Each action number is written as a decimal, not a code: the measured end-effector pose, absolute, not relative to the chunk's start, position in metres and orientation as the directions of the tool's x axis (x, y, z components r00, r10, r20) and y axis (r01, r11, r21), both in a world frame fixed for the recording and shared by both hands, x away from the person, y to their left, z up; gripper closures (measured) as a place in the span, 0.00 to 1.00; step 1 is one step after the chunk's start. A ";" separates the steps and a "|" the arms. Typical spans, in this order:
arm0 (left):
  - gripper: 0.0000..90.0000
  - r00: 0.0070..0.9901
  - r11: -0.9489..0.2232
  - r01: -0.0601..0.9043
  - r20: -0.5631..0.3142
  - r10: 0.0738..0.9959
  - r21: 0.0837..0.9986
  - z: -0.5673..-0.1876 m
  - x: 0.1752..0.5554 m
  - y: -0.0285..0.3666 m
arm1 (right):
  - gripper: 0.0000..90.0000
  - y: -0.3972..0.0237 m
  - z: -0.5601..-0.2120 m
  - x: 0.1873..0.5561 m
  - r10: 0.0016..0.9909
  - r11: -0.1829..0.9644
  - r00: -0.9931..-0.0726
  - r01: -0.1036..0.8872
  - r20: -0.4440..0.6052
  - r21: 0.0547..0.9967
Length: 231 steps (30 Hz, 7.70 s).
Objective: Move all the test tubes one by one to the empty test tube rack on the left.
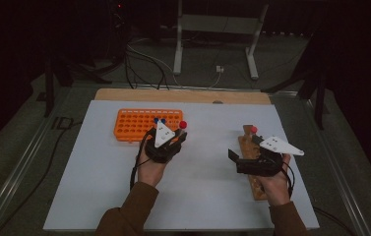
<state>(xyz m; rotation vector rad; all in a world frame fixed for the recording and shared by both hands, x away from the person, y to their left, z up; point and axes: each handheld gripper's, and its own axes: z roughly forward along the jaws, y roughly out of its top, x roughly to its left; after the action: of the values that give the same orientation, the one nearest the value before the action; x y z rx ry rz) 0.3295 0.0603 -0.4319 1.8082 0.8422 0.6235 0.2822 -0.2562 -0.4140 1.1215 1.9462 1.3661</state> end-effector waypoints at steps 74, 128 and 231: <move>0.58 0.345 -0.126 0.486 -0.058 0.937 0.865 -0.480 0.383 0.136 | 0.00 -0.269 -0.414 0.280 0.849 0.106 -0.522 0.325 0.085 0.940; 0.01 0.425 -0.033 0.433 -0.171 0.889 0.901 -0.458 0.308 0.158 | 0.83 -0.300 -0.447 0.368 0.930 0.239 -0.367 0.541 -0.029 0.806; 0.84 0.579 -0.169 0.271 -0.021 0.815 0.948 -0.435 0.317 0.102 | 0.01 -0.275 -0.430 0.286 0.906 0.131 -0.420 0.402 0.056 0.906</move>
<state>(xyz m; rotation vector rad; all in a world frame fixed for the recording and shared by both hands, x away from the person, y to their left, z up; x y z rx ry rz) 0.3166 0.1022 -0.4352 1.7213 0.9049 0.6235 0.2855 -0.2752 -0.4300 1.2553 1.8910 1.2572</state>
